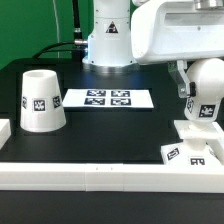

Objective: Assemble lamp

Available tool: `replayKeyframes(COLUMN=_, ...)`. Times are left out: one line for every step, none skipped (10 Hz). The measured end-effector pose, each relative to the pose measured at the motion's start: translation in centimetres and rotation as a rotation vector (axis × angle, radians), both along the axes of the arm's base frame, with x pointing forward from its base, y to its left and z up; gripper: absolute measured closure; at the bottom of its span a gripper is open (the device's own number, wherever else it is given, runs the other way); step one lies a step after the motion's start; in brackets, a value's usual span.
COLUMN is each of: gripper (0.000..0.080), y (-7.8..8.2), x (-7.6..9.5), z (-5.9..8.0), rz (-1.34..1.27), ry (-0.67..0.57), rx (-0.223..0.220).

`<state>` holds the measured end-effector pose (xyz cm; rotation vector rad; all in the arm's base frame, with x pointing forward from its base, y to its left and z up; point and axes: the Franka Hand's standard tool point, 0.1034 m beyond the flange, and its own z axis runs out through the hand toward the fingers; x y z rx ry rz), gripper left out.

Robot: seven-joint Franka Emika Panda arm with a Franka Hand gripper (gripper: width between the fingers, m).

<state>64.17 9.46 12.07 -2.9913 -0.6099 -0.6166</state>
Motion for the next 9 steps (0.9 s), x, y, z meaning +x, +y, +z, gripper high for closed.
replayKeyframes(gripper=0.0223, y=0.0, x=0.0, z=0.0, rz=-0.001, ry=-0.016, rx=0.001)
replayKeyframes(gripper=0.0223, y=0.0, x=0.0, z=0.0, rz=-0.002, ry=-0.029, rx=0.002)
replayKeyframes(gripper=0.0223, y=0.0, x=-0.1, z=0.0, rz=-0.003, ry=-0.042, rx=0.003)
replayKeyframes(gripper=0.0223, y=0.0, x=-0.2, z=0.0, rz=-0.003, ry=-0.050, rx=0.004)
replayKeyframes(gripper=0.0223, y=0.0, x=-0.4, z=0.0, rz=-0.004, ry=-0.059, rx=0.006)
replayKeyframes(gripper=0.0223, y=0.0, x=-0.7, z=-0.2, rz=-0.004, ry=-0.072, rx=0.006)
replayKeyframes(gripper=0.0223, y=-0.1, x=-1.1, z=-0.4, rz=-0.005, ry=-0.083, rx=0.006)
replayKeyframes(gripper=0.0223, y=-0.1, x=-1.2, z=-0.4, rz=-0.006, ry=-0.106, rx=0.009)
replayKeyframes(gripper=0.0223, y=-0.1, x=-1.2, z=-0.4, rz=-0.008, ry=-0.131, rx=0.011)
